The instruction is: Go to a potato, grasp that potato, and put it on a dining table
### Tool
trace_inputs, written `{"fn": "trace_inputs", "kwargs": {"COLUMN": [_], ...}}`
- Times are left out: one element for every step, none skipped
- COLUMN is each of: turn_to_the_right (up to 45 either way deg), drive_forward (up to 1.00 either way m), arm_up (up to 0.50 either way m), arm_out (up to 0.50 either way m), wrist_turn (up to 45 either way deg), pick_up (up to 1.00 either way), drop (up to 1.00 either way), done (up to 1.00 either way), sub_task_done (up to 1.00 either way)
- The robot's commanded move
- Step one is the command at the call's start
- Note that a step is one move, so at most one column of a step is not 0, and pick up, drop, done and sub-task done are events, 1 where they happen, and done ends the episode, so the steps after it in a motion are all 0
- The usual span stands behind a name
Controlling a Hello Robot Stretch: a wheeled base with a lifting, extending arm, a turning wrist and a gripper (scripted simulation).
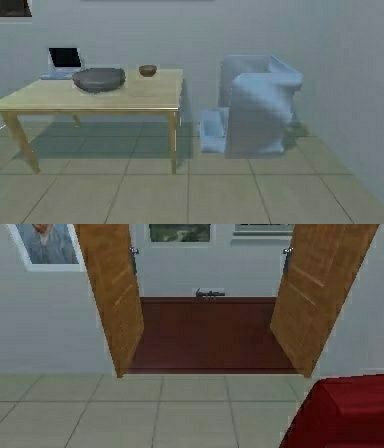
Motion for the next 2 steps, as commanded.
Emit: {"fn": "trace_inputs", "kwargs": {"turn_to_the_right": [45.0,33.0], "drive_forward": [0.00,0.00], "arm_up": [0.00,0.00], "arm_out": [0.00,0.00], "wrist_turn": [0.0,0.0], "pick_up": [0.00,0.00], "drop": [0.00,0.00], "done": [0.00,0.00], "sub_task_done": [0.00,0.00]}}
